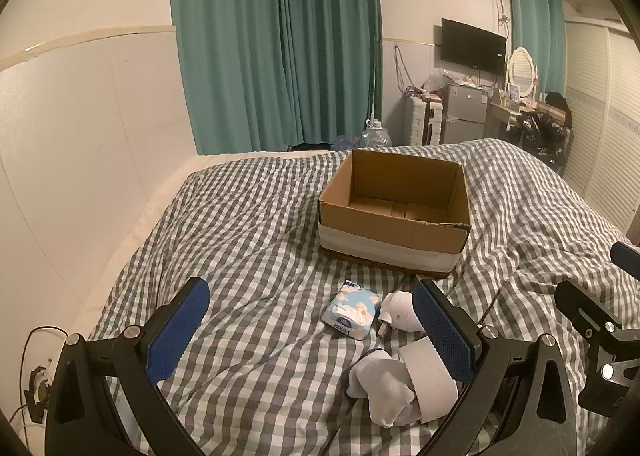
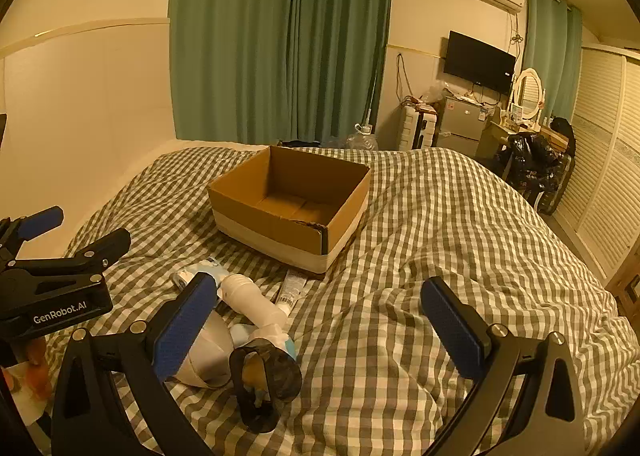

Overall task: Organize objects
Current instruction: 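Move both tools toward the items scattered in front of the box, then grasp the white tape roll with left tool while right tool grasps black cup, then carry tape roll and black cup into the box and open both tools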

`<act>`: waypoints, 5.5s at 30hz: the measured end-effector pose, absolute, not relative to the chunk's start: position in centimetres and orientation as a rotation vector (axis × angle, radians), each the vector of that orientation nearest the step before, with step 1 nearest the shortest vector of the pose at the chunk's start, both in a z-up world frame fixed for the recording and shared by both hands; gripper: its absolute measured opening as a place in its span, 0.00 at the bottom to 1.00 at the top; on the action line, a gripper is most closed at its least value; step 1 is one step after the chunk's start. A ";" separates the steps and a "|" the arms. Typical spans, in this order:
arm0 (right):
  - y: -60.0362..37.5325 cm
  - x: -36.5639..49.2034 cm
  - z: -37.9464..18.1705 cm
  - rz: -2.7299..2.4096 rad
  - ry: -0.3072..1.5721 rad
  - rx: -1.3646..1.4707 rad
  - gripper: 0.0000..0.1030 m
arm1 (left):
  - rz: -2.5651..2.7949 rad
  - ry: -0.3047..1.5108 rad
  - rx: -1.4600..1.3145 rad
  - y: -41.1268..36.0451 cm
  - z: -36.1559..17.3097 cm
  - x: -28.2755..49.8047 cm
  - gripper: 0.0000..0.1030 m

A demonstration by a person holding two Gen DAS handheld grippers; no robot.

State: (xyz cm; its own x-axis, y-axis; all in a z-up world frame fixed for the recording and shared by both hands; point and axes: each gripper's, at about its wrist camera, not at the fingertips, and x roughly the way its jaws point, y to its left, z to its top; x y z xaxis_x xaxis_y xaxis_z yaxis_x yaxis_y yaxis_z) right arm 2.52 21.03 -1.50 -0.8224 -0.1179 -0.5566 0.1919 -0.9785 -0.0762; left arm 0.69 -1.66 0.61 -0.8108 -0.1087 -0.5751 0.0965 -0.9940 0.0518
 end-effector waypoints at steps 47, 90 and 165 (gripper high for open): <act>19.8 3.7 -1.8 -2.778 0.230 0.866 0.96 | -2.938 -0.034 0.910 -0.6 0.4 2.0 1.00; 21.4 1.2 -9.1 -2.607 0.242 1.140 0.53 | -2.920 -0.080 1.159 1.0 -4.9 0.9 1.00; 18.8 -26.9 -2.2 -2.586 0.179 1.016 0.59 | -2.952 -0.267 1.324 3.0 -4.3 -27.9 0.65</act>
State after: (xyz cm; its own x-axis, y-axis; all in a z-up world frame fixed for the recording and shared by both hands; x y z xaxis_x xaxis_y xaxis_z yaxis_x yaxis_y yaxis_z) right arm -26.88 18.83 -2.20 -0.6787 -0.2796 -0.6791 0.3704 -0.9288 0.0121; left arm -27.88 3.03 -4.32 -0.6627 0.0277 -0.7484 -0.1617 -0.9810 0.1068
